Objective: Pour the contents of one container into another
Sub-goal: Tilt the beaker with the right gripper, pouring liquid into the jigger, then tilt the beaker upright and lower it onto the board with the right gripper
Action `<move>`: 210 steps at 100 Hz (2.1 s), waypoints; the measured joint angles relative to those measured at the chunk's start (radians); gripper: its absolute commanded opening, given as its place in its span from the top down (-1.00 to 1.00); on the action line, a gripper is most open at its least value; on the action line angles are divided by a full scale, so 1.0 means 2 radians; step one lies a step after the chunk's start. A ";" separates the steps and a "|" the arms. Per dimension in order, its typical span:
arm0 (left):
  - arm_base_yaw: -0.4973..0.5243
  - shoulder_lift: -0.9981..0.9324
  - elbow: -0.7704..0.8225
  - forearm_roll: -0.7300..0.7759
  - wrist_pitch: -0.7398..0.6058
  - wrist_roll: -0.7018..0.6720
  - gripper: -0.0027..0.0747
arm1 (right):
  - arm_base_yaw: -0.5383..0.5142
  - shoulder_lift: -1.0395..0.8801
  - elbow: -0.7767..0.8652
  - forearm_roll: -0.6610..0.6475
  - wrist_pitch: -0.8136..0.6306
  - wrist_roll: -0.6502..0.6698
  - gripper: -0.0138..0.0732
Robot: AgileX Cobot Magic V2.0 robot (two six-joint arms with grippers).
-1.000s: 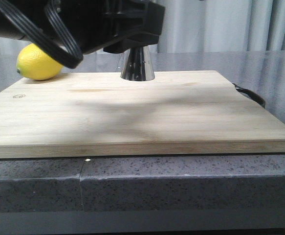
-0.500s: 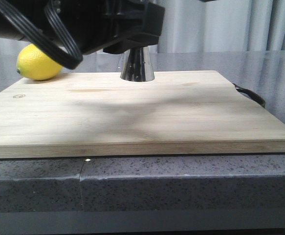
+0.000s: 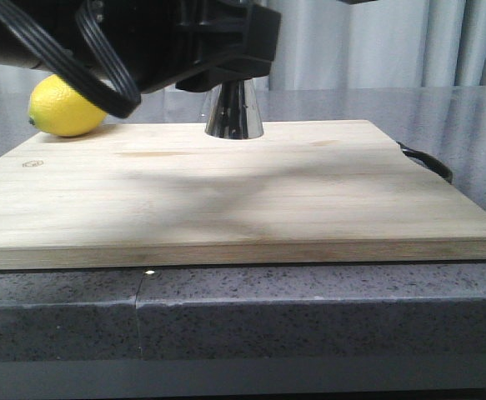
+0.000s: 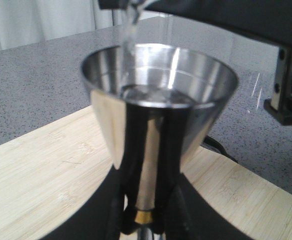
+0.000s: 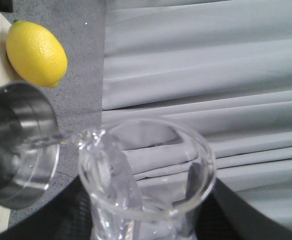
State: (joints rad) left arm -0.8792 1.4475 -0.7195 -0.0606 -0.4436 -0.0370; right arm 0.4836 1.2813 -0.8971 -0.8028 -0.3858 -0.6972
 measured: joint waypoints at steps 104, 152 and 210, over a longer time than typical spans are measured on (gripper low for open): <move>0.000 0.000 0.000 0.000 0.001 0.000 0.98 | 0.000 -0.013 0.000 0.110 0.035 0.032 0.12; 0.000 0.000 0.000 0.000 0.001 0.000 0.98 | -0.020 -0.005 0.010 0.422 0.056 0.083 0.12; 0.000 0.000 0.000 0.000 0.002 0.001 0.98 | -0.057 0.122 0.094 0.458 -0.090 0.199 0.12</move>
State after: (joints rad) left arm -0.8792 1.4475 -0.7195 -0.0606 -0.4399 -0.0348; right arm 0.3696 1.5259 -0.7087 0.1138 -0.5650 -0.2996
